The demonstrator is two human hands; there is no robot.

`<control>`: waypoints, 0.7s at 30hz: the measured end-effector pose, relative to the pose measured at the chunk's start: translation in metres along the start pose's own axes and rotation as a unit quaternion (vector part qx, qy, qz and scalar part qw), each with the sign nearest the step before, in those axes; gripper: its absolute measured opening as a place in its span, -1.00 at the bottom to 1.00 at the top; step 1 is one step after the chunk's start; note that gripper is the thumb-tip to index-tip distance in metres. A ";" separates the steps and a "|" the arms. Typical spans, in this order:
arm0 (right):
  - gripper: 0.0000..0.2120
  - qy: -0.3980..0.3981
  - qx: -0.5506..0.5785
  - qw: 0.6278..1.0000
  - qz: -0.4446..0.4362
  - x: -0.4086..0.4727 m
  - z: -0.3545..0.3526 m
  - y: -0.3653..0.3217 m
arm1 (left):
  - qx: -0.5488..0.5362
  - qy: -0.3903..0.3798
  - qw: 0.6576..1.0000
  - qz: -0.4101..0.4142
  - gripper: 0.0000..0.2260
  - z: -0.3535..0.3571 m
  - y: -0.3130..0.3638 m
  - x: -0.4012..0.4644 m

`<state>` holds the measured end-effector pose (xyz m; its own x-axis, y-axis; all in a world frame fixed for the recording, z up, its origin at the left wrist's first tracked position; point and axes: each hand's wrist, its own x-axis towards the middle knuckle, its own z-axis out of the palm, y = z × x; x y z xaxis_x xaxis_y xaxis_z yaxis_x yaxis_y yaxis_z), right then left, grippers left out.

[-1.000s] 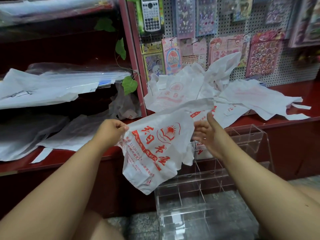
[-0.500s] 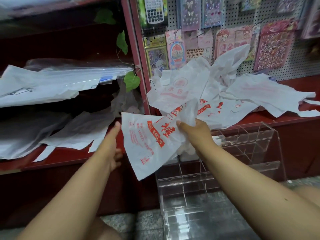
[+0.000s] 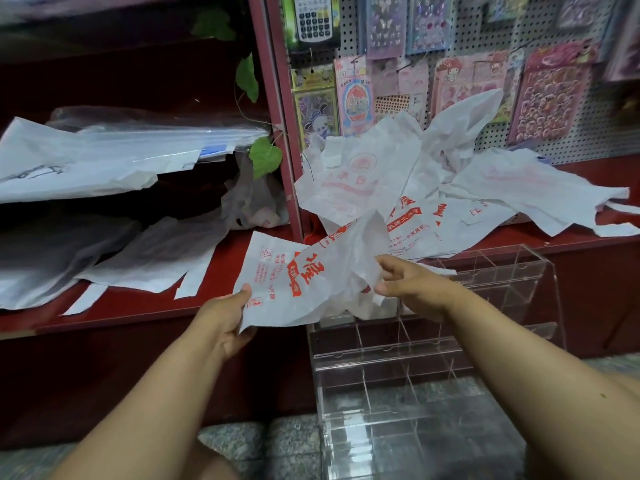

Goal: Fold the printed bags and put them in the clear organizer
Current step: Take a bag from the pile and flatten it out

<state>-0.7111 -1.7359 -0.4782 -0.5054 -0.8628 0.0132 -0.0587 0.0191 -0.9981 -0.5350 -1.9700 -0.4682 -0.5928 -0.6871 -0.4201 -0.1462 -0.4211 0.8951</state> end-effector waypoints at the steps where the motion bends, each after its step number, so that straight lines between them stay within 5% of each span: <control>1: -0.25 0.007 -0.013 1.000 0.002 -0.002 0.000 0.004 | -0.016 0.000 1.000 -0.007 -0.85 0.001 0.000 0.001; 6: -0.45 0.052 -0.133 0.990 -0.015 -0.003 0.003 0.020 | -0.061 -0.003 0.998 -0.030 -0.88 0.009 -0.001 0.001; 15: -0.26 0.000 0.104 0.994 -0.029 -0.027 -0.044 0.013 | 0.105 0.042 0.990 0.085 -0.76 -0.021 0.013 0.019; 21: -0.51 0.046 0.151 0.987 -0.013 -0.032 -0.054 0.019 | 0.149 0.067 0.978 0.129 -0.82 -0.033 0.011 0.026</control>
<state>-0.7419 -1.6805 -0.4939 -0.5838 -0.8113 0.0297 0.1800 -0.1650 -0.9697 -0.5260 -2.0123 -0.4746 -0.5344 -0.8276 -0.1718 -0.2411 -0.0456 0.9694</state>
